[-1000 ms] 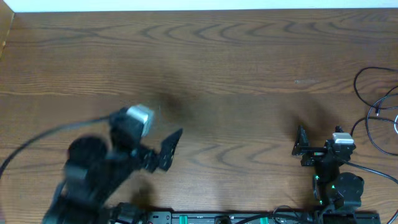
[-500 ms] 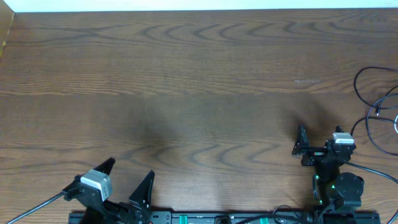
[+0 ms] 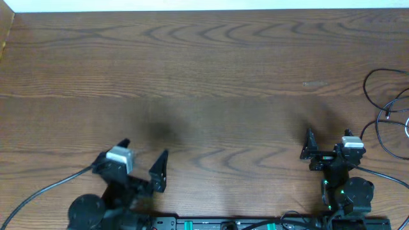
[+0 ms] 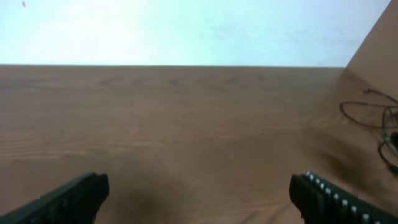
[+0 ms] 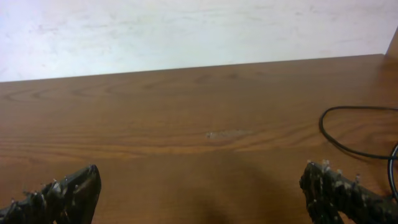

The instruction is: Untangle cables

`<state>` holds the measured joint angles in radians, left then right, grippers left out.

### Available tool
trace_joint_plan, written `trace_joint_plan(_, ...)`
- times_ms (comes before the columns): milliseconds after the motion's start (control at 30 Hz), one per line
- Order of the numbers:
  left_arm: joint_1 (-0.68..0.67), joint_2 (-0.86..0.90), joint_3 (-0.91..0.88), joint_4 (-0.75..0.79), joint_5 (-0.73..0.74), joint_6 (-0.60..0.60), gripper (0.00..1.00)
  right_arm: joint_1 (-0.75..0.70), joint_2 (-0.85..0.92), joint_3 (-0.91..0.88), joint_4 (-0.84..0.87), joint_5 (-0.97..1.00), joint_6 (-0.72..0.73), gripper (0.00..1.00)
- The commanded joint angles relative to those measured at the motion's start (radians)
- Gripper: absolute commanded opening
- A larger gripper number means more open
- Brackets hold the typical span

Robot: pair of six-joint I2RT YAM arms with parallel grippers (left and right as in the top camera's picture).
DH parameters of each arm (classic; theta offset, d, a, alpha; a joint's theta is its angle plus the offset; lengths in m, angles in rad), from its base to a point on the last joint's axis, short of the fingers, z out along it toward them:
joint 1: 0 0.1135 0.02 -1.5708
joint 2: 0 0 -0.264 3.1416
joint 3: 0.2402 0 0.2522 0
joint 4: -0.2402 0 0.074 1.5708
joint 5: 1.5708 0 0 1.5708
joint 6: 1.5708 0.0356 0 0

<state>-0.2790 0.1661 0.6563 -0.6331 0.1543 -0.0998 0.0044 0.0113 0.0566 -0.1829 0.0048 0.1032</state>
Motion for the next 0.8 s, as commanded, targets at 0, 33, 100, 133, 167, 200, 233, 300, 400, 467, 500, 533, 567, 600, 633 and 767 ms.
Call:
trace_joint_plan(0, 0.003, -0.006, -0.121, 0.182, 0.029, 0.017, 0.99, 0.002, -0.006, -0.003, -0.002, 0.011, 0.012, 0.99)
trace_joint_plan(33, 0.003, -0.006, -0.167, 0.271, 0.028, 0.017, 0.99, 0.002, -0.006, -0.003, -0.001, 0.011, 0.012, 0.99)
trace_joint_plan(100, 0.008, -0.006, -0.241, 0.418, 0.028, 0.041, 0.99, 0.002, -0.006, -0.003, -0.001, 0.011, 0.012, 0.99)
trace_joint_plan(133, 0.013, -0.007, -0.275, 0.485, 0.028, 0.056, 0.99, 0.002, -0.006, -0.003, -0.001, 0.012, 0.012, 0.99)
trace_joint_plan(167, 0.027, -0.007, -0.324, 0.573, 0.028, 0.063, 0.99, 0.002, -0.006, -0.003, -0.001, 0.012, 0.012, 0.99)
trace_joint_plan(200, 0.039, -0.007, -0.35, 0.621, 0.028, 0.062, 0.99, 0.002, -0.006, -0.003, -0.001, 0.011, 0.013, 0.99)
trace_joint_plan(233, 0.06, -0.007, -0.39, 0.693, 0.029, 0.062, 0.99, 0.002, -0.006, -0.003, -0.001, 0.012, 0.012, 0.99)
trace_joint_plan(300, 0.094, -0.011, -0.437, 0.768, 0.041, 0.062, 0.99, 0.002, -0.006, -0.003, -0.001, 0.011, 0.012, 0.99)
trace_joint_plan(400, 0.157, -0.04, -0.494, 0.821, 0.043, 0.062, 0.99, 0.002, -0.006, -0.003, -0.001, 0.011, 0.013, 0.99)
trace_joint_plan(467, 0.203, -0.082, -0.526, 0.826, 0.039, 0.063, 0.99, 0.002, -0.006, -0.003, -0.001, 0.011, 0.012, 0.99)
trace_joint_plan(500, 0.22, -0.1, -0.537, 0.827, 0.039, 0.067, 0.99, 0.002, -0.006, -0.003, -0.001, 0.011, 0.012, 0.99)
trace_joint_plan(533, 0.233, -0.115, -0.546, 0.826, 0.039, 0.072, 0.99, 0.002, -0.006, -0.003, -0.001, 0.011, 0.012, 0.99)
trace_joint_plan(567, 0.249, -0.135, -0.558, 0.826, 0.039, 0.083, 0.99, 0.002, -0.006, -0.003, -0.002, 0.011, 0.012, 0.99)
trace_joint_plan(600, 0.262, -0.153, -0.57, 0.826, 0.039, 0.095, 0.99, 0.002, -0.006, -0.003, -0.001, 0.011, 0.012, 0.99)
trace_joint_plan(633, 0.271, -0.166, -0.579, 0.825, 0.039, 0.107, 0.99, 0.002, -0.006, -0.003, -0.002, 0.011, 0.013, 0.99)
trace_joint_plan(767, 0.297, -0.165, -0.603, 0.818, 0.035, 0.133, 0.99, 0.002, -0.006, -0.003, -0.002, 0.011, 0.012, 0.99)
